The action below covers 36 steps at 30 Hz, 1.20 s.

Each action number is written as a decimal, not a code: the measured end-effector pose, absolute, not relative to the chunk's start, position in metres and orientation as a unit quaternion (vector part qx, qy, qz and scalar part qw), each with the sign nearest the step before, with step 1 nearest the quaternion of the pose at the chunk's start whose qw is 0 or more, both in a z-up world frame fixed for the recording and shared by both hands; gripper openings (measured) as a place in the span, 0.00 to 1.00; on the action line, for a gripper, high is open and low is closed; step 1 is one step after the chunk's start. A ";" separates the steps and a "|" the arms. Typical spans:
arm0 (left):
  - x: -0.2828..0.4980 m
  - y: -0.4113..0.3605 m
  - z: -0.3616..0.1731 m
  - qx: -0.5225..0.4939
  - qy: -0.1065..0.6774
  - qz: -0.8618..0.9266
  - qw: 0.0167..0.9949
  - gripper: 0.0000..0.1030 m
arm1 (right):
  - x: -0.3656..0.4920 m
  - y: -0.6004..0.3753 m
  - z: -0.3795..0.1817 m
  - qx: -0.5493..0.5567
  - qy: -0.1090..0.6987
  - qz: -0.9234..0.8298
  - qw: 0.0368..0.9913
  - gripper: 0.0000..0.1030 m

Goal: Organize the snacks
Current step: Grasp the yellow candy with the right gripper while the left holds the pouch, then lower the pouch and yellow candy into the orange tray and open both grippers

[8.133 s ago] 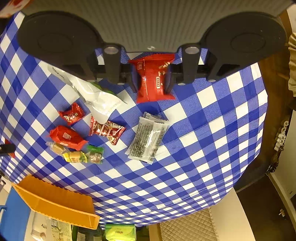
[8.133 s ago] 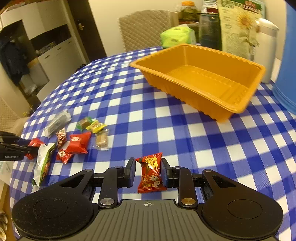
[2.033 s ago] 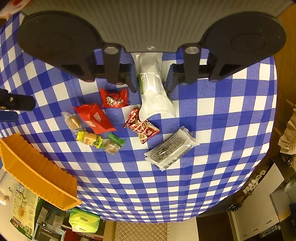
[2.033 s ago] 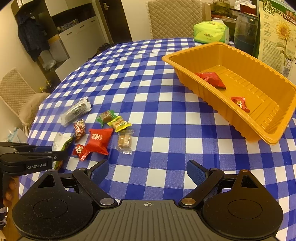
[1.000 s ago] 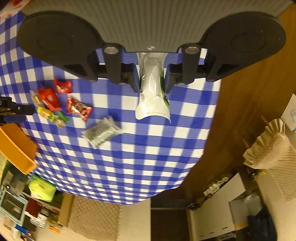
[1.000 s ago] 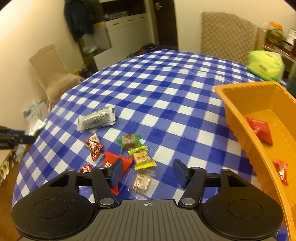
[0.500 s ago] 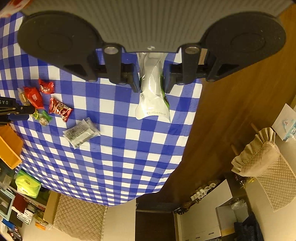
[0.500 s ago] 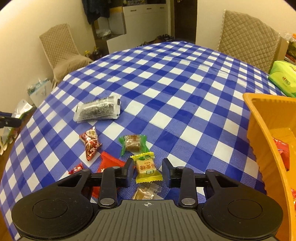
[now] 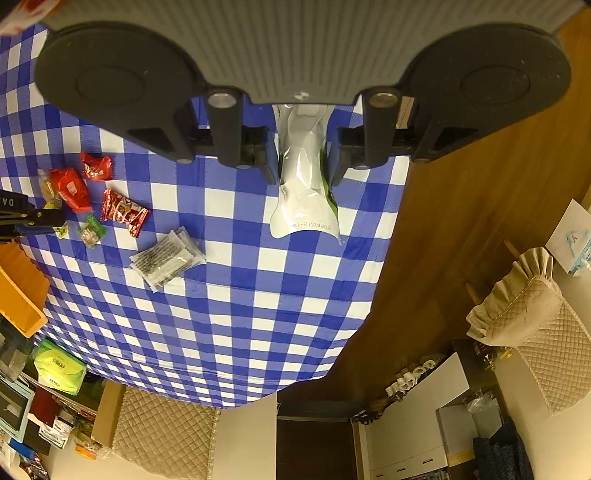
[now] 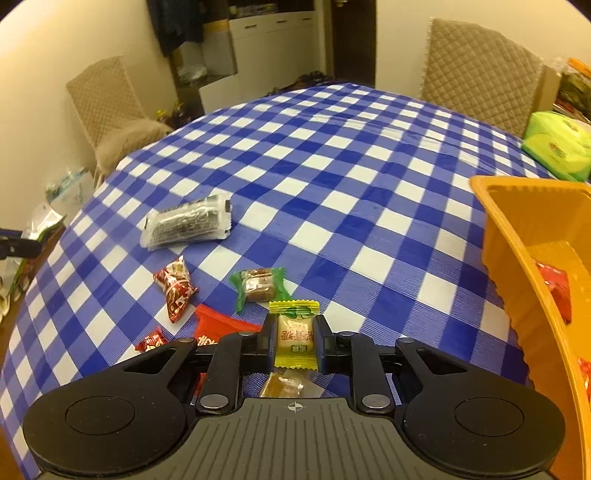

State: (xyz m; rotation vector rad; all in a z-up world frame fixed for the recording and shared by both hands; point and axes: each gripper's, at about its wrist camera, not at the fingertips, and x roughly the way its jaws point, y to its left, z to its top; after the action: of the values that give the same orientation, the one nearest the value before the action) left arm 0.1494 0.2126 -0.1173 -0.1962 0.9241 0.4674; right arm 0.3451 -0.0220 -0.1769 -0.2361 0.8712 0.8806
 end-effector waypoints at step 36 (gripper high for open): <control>0.326 -0.009 -0.072 0.092 0.396 -0.124 0.905 0.25 | 0.313 -0.229 -0.098 0.060 0.404 0.175 0.896 0.20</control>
State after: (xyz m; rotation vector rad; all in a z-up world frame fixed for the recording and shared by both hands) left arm 0.3257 -0.0094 -0.0725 0.1903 0.8180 -0.2560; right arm 0.3130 -0.2290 -0.0980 0.1243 0.8383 0.3620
